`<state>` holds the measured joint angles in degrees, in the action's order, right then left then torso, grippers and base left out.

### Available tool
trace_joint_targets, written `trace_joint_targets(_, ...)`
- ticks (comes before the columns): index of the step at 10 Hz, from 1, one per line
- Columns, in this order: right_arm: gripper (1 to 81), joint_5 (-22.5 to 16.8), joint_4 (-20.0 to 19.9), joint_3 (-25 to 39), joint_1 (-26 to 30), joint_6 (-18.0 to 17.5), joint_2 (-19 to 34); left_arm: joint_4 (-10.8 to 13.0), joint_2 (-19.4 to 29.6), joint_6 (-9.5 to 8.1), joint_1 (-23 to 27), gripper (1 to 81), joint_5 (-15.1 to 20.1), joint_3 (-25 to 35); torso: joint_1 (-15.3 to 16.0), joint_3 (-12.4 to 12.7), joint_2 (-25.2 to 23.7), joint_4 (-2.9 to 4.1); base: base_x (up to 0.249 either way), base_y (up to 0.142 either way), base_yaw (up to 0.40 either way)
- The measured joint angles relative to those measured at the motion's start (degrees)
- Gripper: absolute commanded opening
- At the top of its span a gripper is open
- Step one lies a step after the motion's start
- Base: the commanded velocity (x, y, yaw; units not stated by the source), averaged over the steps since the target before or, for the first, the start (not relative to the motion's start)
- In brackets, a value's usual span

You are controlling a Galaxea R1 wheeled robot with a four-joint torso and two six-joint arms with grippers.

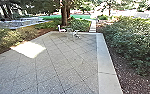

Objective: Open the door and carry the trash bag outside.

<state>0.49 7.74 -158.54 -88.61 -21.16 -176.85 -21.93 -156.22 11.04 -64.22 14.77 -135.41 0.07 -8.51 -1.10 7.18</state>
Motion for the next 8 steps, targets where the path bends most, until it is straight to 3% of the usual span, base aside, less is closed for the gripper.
trace_joint_targets(2,81.1,-0.13,0.02,0.05,-0.61,-0.16,-0.13,3.74,-3.10,1.71,-7.03,81.1,-3.51,-4.36,-0.02,3.28,-0.05,-3.00,0.000,0.000,0.000)
trace_joint_targets(3,81.1,-0.07,0.02,0.07,-0.68,-0.16,-0.30,5.60,-4.85,2.38,-9.98,81.1,-4.97,-7.51,-0.08,4.11,-0.09,-3.89,0.000,0.000,0.000)
trace_joint_targets(6,81.1,-0.13,0.05,0.21,-1.21,-0.33,-0.46,10.34,-9.22,3.32,-16.21,81.1,-11.58,-14.34,-0.13,4.63,-0.13,-4.18,0.000,0.000,0.000)
trace_joint_targets(8,81.1,-0.05,0.05,0.22,-1.21,-0.33,-0.48,12.23,-11.47,3.69,-20.26,81.1,-15.07,-15.93,-0.15,4.68,-0.13,-4.18,0.000,0.000,0.000)
